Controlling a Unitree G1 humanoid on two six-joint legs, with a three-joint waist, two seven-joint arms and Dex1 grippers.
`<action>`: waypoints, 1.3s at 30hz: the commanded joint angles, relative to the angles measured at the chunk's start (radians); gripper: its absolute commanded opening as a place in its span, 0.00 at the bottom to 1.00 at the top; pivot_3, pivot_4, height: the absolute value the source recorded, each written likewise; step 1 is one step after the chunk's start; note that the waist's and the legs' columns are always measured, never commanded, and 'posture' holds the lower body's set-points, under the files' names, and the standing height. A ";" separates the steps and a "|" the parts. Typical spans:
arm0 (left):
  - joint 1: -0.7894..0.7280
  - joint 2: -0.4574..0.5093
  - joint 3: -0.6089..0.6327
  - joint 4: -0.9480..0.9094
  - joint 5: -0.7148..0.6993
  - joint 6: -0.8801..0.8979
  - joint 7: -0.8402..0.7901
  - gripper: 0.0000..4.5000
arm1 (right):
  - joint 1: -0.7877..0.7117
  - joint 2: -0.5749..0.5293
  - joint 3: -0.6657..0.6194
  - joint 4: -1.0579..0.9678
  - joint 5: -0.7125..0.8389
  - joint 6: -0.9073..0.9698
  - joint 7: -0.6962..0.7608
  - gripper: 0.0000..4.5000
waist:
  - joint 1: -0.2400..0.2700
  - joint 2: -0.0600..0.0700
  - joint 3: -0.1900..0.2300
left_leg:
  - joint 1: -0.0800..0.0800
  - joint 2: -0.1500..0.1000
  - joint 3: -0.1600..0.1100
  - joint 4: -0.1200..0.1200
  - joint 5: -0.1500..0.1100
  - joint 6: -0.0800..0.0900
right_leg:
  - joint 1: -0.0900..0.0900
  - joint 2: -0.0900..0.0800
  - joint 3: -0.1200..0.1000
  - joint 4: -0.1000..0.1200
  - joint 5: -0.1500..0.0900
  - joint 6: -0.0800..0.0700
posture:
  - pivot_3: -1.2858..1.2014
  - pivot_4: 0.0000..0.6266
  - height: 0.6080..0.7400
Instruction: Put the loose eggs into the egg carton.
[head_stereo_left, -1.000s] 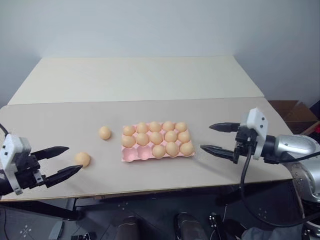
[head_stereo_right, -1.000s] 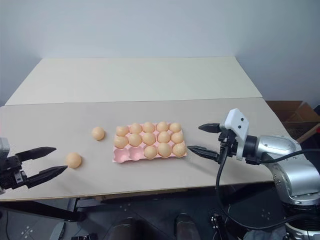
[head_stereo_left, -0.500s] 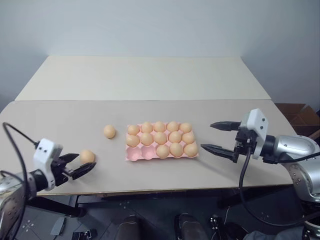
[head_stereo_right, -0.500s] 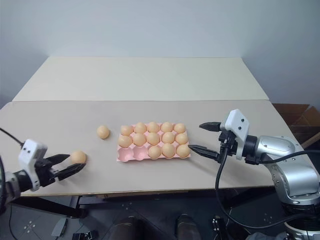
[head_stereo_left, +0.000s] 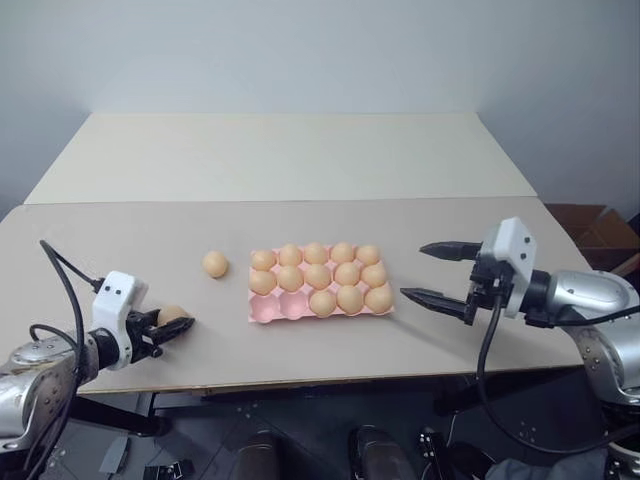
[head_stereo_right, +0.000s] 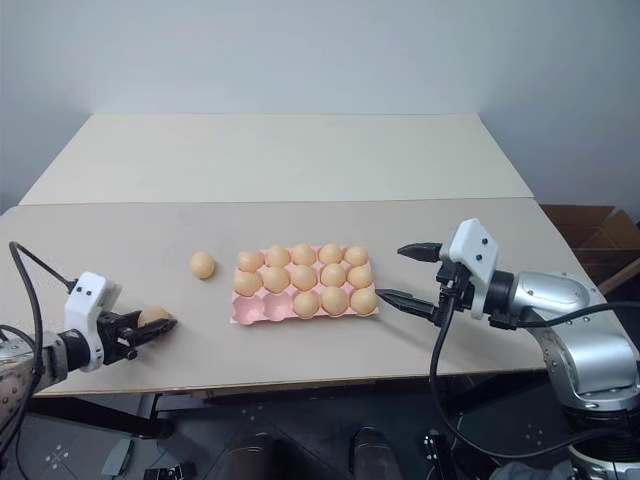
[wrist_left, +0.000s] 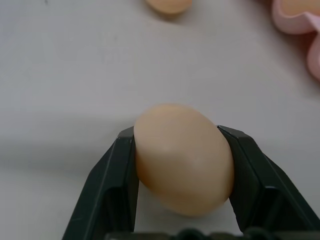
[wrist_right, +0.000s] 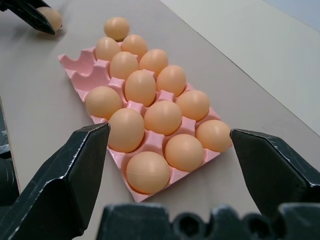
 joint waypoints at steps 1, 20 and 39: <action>-0.054 0.029 -0.003 -0.064 -0.024 -0.061 -0.061 0.46 | -0.011 -0.014 -0.030 0.028 0.035 -0.069 0.068 1.00 | 0.005 0.000 0.000 | 0.000 0.000 0.000 0.000 0.000 0.000 | 0.000 0.000 0.000 0.000 0.000 0.000 | 0.52 0.24 1.00; -0.475 -0.119 -0.530 0.015 0.083 -0.137 -0.223 0.62 | -0.039 -0.012 0.011 0.080 0.106 -0.136 0.221 1.00 | 0.003 0.000 0.000 | 0.000 -0.001 -0.001 0.002 0.000 0.000 | 0.002 0.002 0.001 0.000 0.002 0.004 | 0.52 0.24 1.00; -0.294 -0.043 -0.031 -0.032 -0.062 -0.083 -0.121 0.99 | -0.113 0.086 0.033 0.120 0.052 -0.148 0.015 1.00 | -0.012 0.000 0.000 | 0.000 0.000 -0.003 0.003 0.000 0.000 | 0.002 0.001 0.000 0.001 0.002 0.005 | 0.52 0.24 1.00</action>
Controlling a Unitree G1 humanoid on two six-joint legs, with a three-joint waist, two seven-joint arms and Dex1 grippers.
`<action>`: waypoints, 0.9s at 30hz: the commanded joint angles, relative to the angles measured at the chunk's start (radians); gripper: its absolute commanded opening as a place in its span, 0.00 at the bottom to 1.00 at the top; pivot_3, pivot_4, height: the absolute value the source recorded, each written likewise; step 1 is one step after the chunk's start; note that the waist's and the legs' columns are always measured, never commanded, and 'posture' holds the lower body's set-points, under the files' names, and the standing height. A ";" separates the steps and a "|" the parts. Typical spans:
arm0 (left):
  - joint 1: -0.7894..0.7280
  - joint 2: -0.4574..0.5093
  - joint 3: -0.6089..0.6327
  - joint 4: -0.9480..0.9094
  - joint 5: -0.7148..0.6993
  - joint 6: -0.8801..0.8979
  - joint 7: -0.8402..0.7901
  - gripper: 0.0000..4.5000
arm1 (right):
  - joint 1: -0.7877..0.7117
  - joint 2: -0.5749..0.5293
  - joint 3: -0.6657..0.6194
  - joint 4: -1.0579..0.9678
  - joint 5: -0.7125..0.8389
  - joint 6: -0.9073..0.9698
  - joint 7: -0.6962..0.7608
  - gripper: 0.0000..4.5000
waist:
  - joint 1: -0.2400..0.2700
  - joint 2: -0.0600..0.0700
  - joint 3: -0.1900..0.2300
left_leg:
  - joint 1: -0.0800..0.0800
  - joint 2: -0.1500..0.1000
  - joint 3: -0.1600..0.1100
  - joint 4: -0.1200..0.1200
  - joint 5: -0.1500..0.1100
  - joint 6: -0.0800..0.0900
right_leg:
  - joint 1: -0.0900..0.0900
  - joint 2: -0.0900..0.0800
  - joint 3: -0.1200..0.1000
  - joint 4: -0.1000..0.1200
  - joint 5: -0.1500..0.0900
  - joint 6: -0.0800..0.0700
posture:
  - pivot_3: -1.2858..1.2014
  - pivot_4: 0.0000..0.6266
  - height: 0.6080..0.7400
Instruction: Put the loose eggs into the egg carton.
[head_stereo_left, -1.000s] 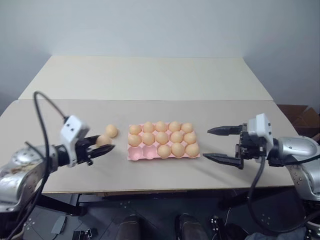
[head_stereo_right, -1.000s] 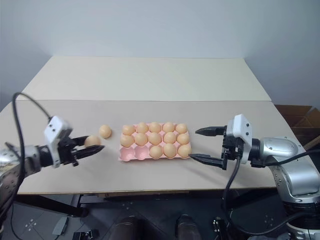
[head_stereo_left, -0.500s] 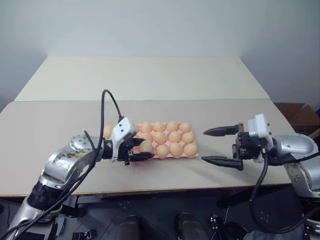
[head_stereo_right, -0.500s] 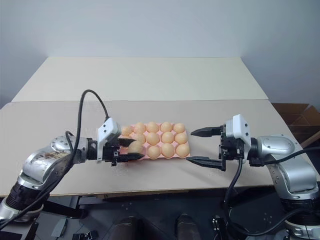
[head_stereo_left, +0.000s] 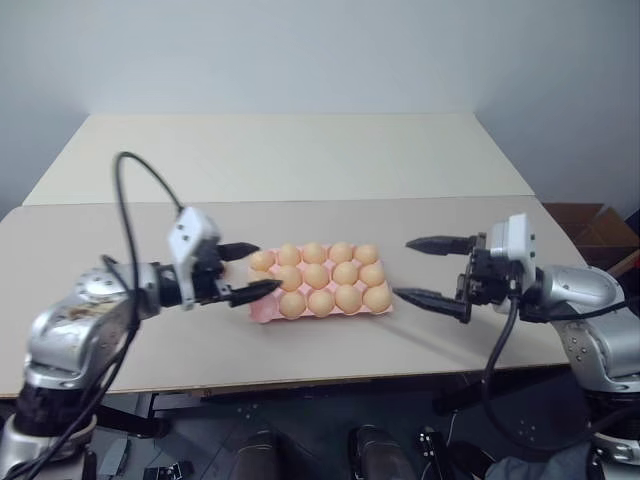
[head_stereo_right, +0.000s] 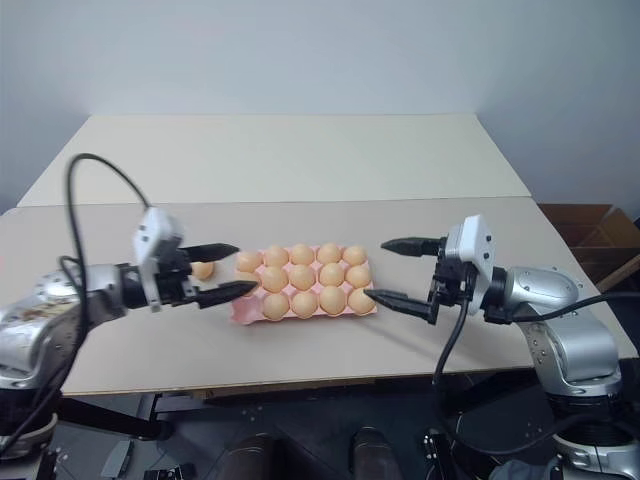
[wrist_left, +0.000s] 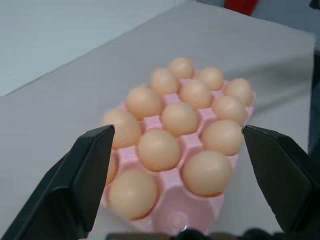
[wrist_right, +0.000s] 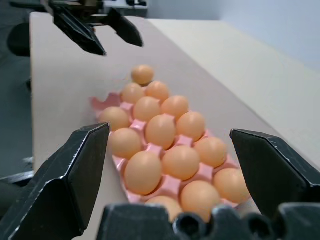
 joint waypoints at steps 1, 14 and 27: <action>0.048 0.030 0.111 -0.007 -0.002 0.018 0.057 0.99 | -0.026 0.007 -0.002 0.002 -0.011 -0.022 -0.017 1.00 | 0.000 0.000 0.000 | 0.000 0.000 0.000 0.000 0.000 0.000 | 0.000 0.000 0.000 0.000 0.000 0.000 | 0.52 0.24 1.00; 0.497 0.075 0.436 -0.094 -0.010 -0.051 -0.045 0.99 | -0.021 -0.005 -0.006 -0.008 0.001 -0.018 -0.001 1.00 | -0.001 0.000 0.000 | 0.000 0.001 0.002 0.000 0.000 0.000 | -0.001 -0.001 0.000 0.000 -0.002 -0.004 | 0.52 0.24 1.00; 0.192 0.047 0.171 0.034 0.035 0.001 0.133 0.99 | -0.046 -0.001 0.011 0.005 -0.004 -0.022 0.000 1.00 | 0.025 0.000 0.000 | 0.000 0.000 0.002 0.000 0.000 0.000 | 0.000 -0.001 0.000 0.000 -0.001 -0.003 | 0.52 0.24 1.00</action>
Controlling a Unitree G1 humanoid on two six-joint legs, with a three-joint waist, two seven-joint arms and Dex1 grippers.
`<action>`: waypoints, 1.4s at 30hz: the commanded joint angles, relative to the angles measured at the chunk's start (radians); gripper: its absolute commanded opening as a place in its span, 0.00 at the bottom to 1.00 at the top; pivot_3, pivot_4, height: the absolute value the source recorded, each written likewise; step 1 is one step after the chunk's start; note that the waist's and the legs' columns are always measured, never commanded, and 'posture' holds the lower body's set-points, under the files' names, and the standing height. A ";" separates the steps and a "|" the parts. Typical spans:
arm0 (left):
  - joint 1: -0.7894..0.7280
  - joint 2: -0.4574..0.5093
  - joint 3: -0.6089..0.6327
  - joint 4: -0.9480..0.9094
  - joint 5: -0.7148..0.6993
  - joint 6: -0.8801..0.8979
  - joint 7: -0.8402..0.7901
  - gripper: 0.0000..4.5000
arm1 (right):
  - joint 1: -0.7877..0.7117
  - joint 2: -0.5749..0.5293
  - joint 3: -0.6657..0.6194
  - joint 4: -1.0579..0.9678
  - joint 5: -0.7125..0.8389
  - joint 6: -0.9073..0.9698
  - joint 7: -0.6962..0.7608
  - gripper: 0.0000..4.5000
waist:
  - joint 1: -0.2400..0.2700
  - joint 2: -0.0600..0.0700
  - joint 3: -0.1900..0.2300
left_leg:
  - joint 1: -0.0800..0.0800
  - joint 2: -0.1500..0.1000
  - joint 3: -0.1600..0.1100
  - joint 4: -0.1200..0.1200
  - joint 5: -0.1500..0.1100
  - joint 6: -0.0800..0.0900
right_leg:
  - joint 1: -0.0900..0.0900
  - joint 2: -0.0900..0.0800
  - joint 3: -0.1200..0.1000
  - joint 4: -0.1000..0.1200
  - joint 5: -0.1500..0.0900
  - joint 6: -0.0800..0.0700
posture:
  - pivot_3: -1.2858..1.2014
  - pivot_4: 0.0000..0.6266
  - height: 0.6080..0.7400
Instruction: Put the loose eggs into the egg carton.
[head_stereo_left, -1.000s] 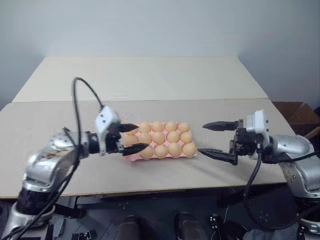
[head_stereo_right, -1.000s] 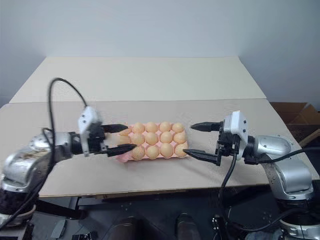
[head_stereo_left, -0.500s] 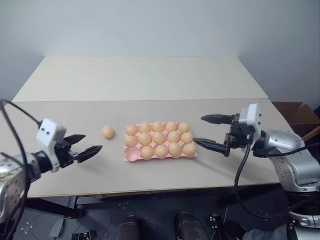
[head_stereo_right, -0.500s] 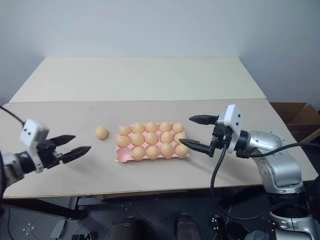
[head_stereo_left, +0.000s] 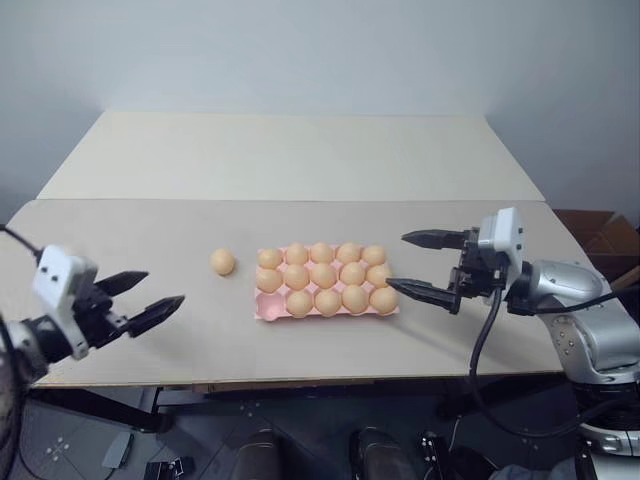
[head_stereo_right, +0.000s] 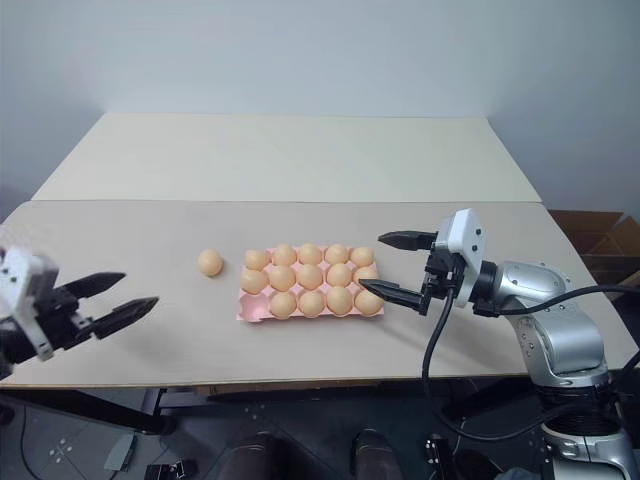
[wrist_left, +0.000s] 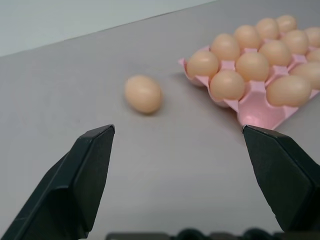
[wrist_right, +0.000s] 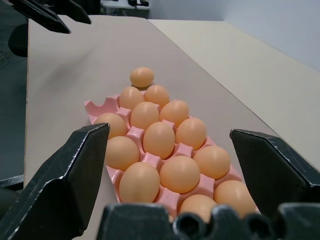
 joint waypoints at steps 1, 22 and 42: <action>-0.168 -0.015 -0.163 0.089 0.065 0.032 0.100 0.99 | -0.027 -0.006 -0.017 -0.018 0.003 -0.022 0.001 1.00 | 0.002 0.000 0.000 | 0.000 0.000 -0.001 0.000 0.000 0.000 | 0.000 0.000 0.000 0.000 0.001 0.002 | 0.52 0.24 1.00; -0.551 -0.153 -0.424 0.488 0.280 0.081 0.248 0.38 | 0.036 -0.022 -0.063 -0.104 0.026 -0.001 -0.063 1.00 | -0.014 -0.001 0.000 | -0.002 -0.001 -0.002 0.000 0.000 0.000 | 0.000 0.000 -0.001 -0.001 0.003 0.005 | 0.52 0.24 1.00; -0.315 -0.003 -0.545 0.164 0.203 -0.261 -0.303 0.38 | 0.074 -0.015 -0.061 -0.145 0.036 0.002 -0.099 1.00 | -0.006 0.000 0.000 | -0.003 0.000 -0.001 0.002 0.000 0.000 | -0.001 0.001 0.000 -0.001 0.003 0.004 | 0.52 0.24 1.00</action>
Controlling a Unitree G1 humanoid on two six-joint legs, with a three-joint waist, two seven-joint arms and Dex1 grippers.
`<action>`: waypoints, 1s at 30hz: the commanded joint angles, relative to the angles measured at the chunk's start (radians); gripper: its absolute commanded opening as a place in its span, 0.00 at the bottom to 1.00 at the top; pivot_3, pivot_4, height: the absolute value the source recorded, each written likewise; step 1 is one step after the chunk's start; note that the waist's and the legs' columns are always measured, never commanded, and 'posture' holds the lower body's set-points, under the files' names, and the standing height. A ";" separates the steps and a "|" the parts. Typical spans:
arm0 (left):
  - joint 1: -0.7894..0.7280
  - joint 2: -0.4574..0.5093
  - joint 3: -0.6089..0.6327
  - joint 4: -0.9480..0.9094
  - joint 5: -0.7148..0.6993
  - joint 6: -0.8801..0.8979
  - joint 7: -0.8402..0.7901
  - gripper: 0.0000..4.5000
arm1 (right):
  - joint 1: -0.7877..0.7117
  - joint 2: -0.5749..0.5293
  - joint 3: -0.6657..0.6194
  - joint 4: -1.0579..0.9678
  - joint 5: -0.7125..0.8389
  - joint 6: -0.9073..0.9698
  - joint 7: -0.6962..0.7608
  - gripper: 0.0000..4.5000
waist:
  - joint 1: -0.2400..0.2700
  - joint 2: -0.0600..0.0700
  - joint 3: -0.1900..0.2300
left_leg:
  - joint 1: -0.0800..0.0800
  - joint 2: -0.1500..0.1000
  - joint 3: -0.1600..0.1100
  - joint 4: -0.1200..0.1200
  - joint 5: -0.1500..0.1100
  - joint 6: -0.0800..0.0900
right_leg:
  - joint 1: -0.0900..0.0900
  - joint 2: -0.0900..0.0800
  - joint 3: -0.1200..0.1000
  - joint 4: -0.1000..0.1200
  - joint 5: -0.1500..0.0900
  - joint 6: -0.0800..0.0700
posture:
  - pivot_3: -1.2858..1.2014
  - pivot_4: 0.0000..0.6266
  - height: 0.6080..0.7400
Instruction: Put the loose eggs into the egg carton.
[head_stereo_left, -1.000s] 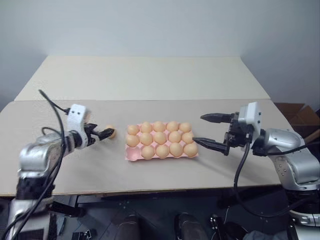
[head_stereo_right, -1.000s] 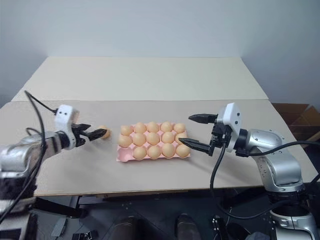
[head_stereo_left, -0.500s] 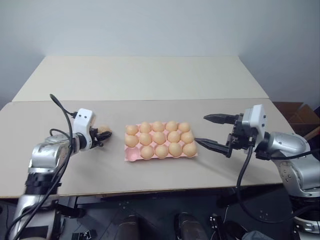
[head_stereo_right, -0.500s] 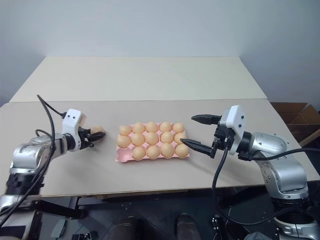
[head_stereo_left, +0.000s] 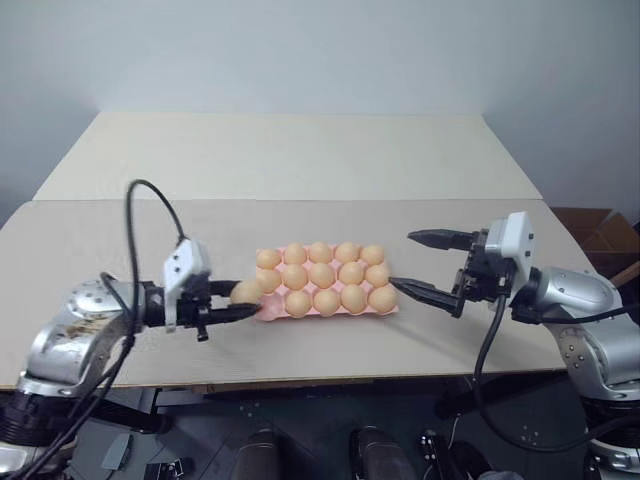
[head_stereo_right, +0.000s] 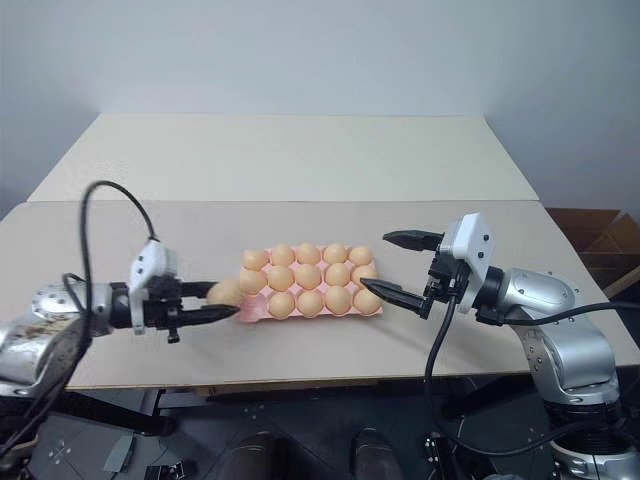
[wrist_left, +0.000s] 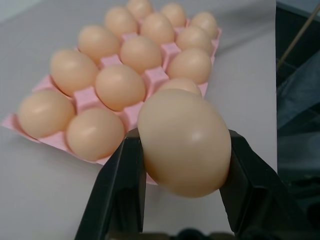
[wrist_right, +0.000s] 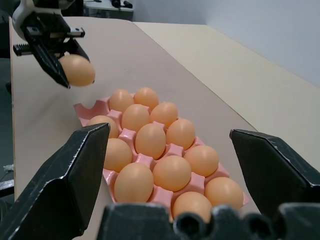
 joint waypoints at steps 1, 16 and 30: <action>-0.039 -0.002 -0.028 -0.003 0.035 -0.011 0.016 0.38 | 0.000 -0.004 -0.025 -0.039 0.016 -0.003 -0.009 1.00 | 0.001 0.000 0.000 | 0.000 0.000 0.000 0.000 0.000 0.000 | 0.000 0.000 0.000 0.000 0.000 0.000 | 0.52 0.24 1.00; -0.073 -0.013 0.051 -0.033 -0.013 0.041 0.046 1.00 | 0.013 0.000 -0.029 -0.057 0.024 0.001 -0.030 1.00 | 0.000 0.000 0.000 | 0.000 0.000 0.000 0.000 0.000 0.000 | 0.000 0.000 0.000 0.000 0.000 0.000 | 0.52 0.24 1.00; 0.314 0.110 0.591 -0.056 -0.181 0.002 -0.100 1.00 | 0.016 -0.027 -0.043 -0.038 0.033 -0.007 0.022 1.00 | -0.017 0.000 0.000 | 0.001 0.001 0.000 -0.001 0.000 0.000 | 0.000 -0.001 0.000 0.000 -0.001 0.000 | 0.52 0.24 1.00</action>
